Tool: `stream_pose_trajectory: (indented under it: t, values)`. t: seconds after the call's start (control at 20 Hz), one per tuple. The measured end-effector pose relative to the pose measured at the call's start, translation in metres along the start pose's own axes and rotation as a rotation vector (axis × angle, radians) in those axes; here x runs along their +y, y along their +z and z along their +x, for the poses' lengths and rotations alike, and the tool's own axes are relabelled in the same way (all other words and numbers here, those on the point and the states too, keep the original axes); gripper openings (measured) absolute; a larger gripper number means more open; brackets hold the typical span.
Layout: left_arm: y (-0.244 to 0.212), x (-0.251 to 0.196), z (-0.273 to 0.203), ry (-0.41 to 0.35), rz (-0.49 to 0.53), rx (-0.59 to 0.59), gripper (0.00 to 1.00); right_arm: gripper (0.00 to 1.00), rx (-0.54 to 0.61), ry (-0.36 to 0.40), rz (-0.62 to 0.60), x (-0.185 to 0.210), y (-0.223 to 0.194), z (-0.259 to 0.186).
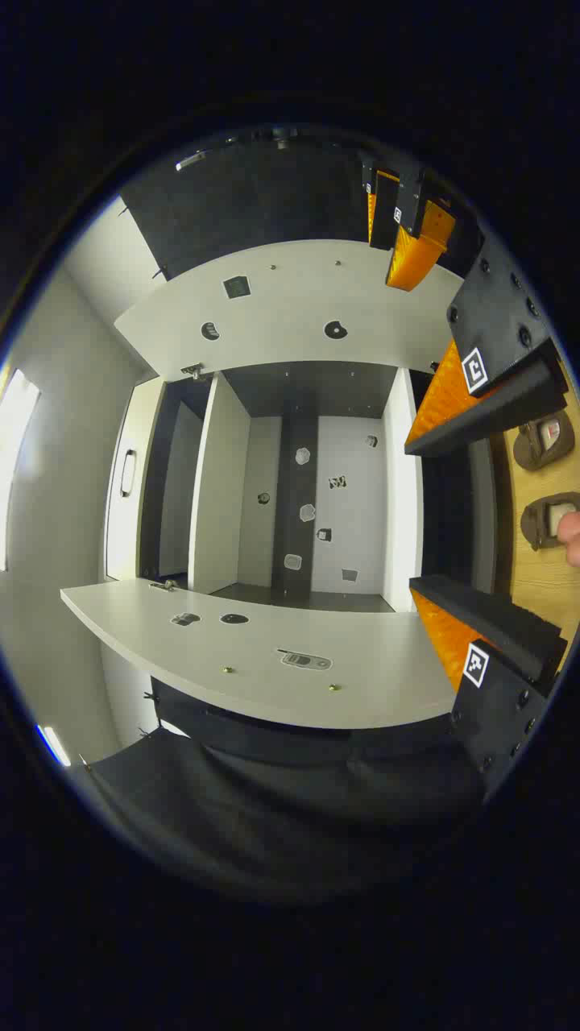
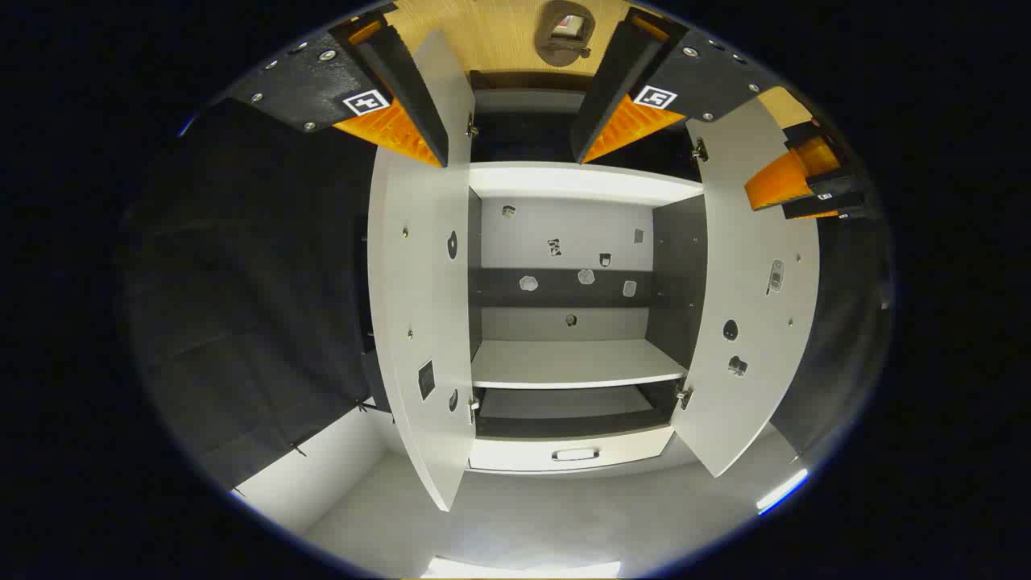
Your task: Grab one shoe with the right hand and put it into the shoe cabinet, grab the other shoe with the left hand and put it into the shoe cabinet; then close the right door with the right hand and the left door with the left hand.
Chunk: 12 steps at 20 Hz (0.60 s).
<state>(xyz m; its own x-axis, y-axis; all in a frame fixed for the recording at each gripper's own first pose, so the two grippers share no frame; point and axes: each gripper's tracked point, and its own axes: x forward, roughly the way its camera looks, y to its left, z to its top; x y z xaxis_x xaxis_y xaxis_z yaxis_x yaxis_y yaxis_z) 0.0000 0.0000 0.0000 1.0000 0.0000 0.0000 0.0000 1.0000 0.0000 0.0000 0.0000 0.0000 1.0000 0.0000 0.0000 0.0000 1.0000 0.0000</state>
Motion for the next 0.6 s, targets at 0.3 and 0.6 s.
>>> stream_pose_trajectory:
  t: [0.3, 0.6]
  values:
    - [-0.009, 0.002, 0.019, 0.012, 0.022, 0.038, 0.96, 0.94, 0.020, 0.023, 0.014, 0.007, -0.006, 0.018]
    - [0.000, -0.006, 0.030, -0.013, 0.035, 0.004, 0.96, 0.94, 0.016, 0.011, -0.004, 0.003, -0.003, 0.023]
